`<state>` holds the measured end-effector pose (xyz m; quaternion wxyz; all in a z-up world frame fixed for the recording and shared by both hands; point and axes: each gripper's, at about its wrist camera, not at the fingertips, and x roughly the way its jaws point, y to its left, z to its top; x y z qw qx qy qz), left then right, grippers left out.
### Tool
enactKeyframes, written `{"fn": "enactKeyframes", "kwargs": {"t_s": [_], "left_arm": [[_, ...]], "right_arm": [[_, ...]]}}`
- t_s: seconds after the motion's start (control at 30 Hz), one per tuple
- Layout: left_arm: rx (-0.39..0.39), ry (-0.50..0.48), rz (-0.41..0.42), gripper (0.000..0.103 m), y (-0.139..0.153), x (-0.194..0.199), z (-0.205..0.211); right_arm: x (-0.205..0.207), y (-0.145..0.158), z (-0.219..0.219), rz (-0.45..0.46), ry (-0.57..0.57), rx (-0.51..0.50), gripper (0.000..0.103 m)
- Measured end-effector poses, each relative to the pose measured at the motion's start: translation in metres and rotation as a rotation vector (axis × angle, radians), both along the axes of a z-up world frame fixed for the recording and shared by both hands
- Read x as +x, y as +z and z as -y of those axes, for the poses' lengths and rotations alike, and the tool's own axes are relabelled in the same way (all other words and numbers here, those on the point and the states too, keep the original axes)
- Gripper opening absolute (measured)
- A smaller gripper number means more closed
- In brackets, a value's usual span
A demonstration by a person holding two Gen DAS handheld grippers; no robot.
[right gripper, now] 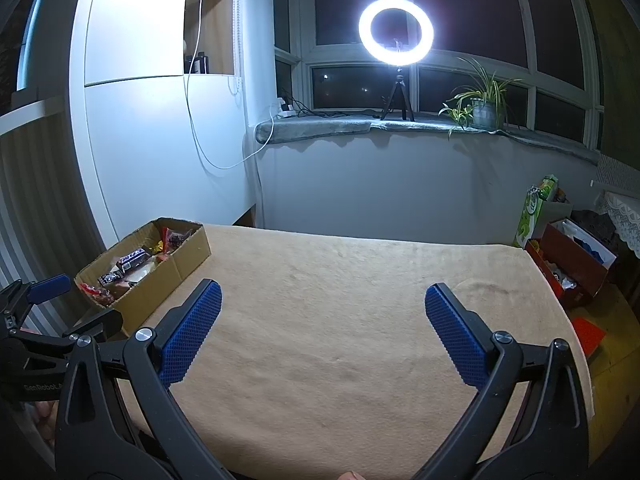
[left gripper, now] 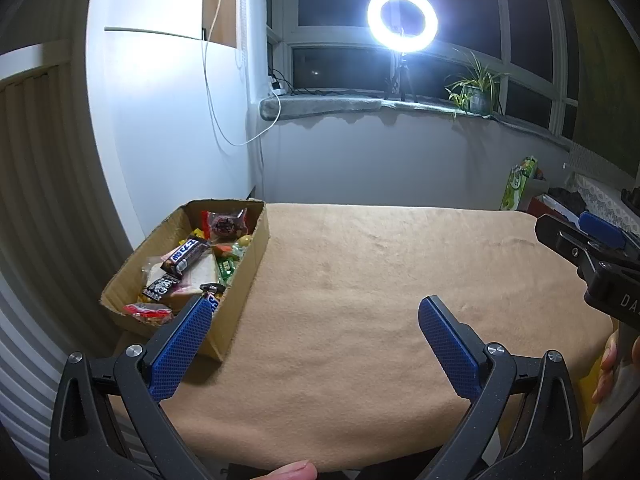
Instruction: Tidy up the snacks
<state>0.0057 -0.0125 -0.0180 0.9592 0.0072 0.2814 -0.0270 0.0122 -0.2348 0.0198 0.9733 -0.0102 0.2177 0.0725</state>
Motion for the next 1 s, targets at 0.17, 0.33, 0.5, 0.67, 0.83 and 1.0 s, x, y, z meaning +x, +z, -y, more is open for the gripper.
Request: {"fn": "enactKeyframes", "kwargs": {"t_s": [0.17,0.33,0.5,0.67,0.83,1.0], "left_arm": [[0.002,0.001,-0.001,0.103,-0.0003,0.0003,0.0006],[0.003,0.001,-0.001,0.103,-0.0002,0.0002,0.0007],[0.002,0.000,-0.001,0.103,-0.0003,-0.0001,0.0010],[0.003,-0.007,0.000,0.103,0.0002,0.0007,-0.0014],[0.002,-0.007,-0.001,0.103,0.0000,0.0008,-0.0021],[0.005,-0.008,-0.002,0.103,-0.0004,0.0009,-0.0018]], "right_arm": [[-0.0002,0.0001,-0.0003,0.001,0.000,0.000,0.103],[-0.0002,0.0003,-0.0004,0.001,-0.001,-0.001,0.103],[0.0003,0.0003,0.0010,0.001,-0.001,0.000,0.103],[0.0001,0.0003,0.0009,0.001,0.000,0.000,0.103],[0.0000,0.0001,0.0008,0.000,0.000,0.000,0.103],[0.0001,-0.0003,0.0006,-0.001,-0.001,0.000,0.103]]}}
